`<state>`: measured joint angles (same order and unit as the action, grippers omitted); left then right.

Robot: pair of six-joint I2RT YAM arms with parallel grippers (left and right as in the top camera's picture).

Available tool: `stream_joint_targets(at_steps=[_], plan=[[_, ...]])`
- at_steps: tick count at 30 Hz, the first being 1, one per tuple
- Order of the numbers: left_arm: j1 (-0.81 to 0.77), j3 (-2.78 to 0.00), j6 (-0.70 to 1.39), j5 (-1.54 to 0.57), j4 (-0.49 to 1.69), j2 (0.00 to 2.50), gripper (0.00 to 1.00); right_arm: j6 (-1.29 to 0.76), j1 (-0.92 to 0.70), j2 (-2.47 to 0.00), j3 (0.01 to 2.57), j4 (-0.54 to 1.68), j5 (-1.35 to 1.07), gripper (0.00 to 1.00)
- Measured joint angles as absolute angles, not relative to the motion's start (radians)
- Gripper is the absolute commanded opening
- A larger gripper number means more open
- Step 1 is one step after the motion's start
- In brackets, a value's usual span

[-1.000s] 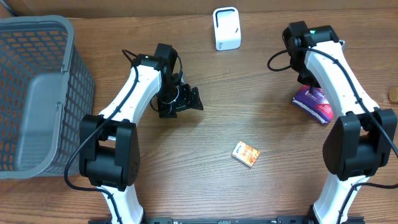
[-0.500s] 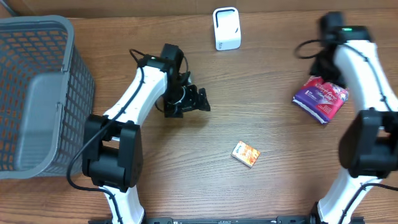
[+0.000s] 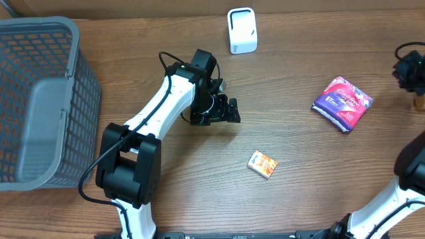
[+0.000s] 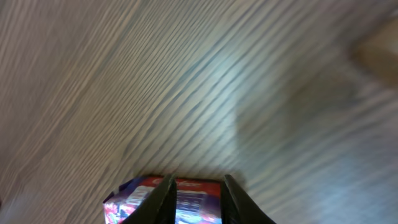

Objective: Scan the item barcode

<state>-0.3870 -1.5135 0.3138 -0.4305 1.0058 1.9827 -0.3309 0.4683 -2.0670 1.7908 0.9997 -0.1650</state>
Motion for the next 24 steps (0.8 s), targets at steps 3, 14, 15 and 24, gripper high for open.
stream_joint_targets(at_steps=[3, 14, 15, 24], plan=[[-0.393, -1.514, 0.315, -0.430, 1.007, 1.982, 0.92, -0.309, 0.443, -2.121, 1.791, 1.000, -0.196, 0.18], [-0.395, -1.514, 0.334, -0.431, 0.999, 1.982, 0.94, -0.244, 0.341, -2.231, 1.786, 1.186, -0.325, 0.09], [-0.395, -1.514, 0.339, -0.430, 0.994, 1.982, 0.94, -0.235, 0.331, -2.231, 1.786, 1.213, -0.359, 0.09], [-0.395, -1.514, 0.370, -0.430, 0.978, 1.982, 0.94, -0.142, 0.084, -2.231, 1.785, 1.380, -0.581, 0.09]])
